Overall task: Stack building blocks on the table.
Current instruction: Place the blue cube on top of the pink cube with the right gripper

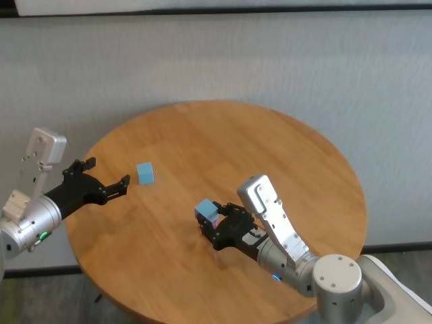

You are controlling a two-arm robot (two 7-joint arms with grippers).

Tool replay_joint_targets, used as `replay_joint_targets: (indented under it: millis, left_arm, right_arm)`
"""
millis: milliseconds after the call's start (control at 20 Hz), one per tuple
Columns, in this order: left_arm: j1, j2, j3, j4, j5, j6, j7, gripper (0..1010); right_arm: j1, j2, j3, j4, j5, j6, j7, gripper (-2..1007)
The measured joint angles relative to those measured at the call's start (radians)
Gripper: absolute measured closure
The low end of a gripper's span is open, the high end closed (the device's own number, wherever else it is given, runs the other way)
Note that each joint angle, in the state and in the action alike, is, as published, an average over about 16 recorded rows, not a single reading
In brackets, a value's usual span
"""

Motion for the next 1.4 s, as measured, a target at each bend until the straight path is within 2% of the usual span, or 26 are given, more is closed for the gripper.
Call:
replay_joint_targets:
  millis: [550, 1400]
  left_arm:
    - [0.000, 0.000, 0.000, 0.000, 0.000, 0.000, 0.000, 10]
    - [0.000, 0.000, 0.000, 0.000, 0.000, 0.000, 0.000, 10]
  right_arm:
    - [0.010, -0.013, 0.004, 0.022, -0.009, -0.008, -0.006, 643]
    - [0.020, -0.021, 0.014, 0.040, -0.014, -0.012, -0.010, 643]
